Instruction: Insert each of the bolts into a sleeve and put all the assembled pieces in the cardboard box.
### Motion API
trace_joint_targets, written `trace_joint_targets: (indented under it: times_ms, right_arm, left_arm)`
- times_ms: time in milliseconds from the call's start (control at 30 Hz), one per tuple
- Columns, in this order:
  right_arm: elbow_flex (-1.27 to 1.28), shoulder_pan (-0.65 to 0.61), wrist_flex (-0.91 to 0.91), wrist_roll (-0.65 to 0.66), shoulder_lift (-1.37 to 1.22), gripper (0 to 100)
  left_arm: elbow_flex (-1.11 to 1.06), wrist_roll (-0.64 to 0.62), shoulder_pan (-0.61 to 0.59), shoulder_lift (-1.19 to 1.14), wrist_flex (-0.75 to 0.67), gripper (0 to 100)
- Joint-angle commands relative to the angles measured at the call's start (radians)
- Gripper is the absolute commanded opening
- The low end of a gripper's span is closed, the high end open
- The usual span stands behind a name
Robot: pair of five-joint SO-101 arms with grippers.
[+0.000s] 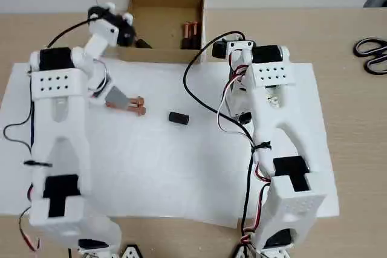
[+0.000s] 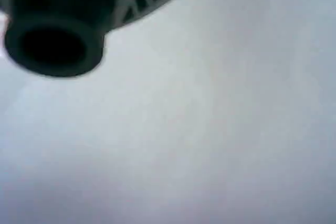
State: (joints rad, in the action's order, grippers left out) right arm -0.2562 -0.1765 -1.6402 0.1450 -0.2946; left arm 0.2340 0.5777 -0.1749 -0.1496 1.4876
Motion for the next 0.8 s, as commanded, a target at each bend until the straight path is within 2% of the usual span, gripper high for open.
trace_joint_targets:
  times_ms: [0, 133, 367, 767]
  right_arm:
    - [-0.008, 0.012, -0.001, 0.011, 0.073, 0.5]
    - [-0.008, 0.025, -0.001, 0.011, 0.071, 0.5]
    - [0.006, 0.048, 0.004, 0.005, 0.071, 0.5]
    - [0.026, 0.048, 0.001, 0.005, 0.074, 0.5]
  left_arm:
    - [0.051, 0.014, 0.0, -0.015, -0.089, 36]
    - [0.05, 0.077, 0.002, -0.057, -0.118, 36]
    - [0.051, 0.031, 0.0, -0.094, -0.043, 36]
    - [0.051, 0.031, 0.0, -0.097, -0.068, 36]
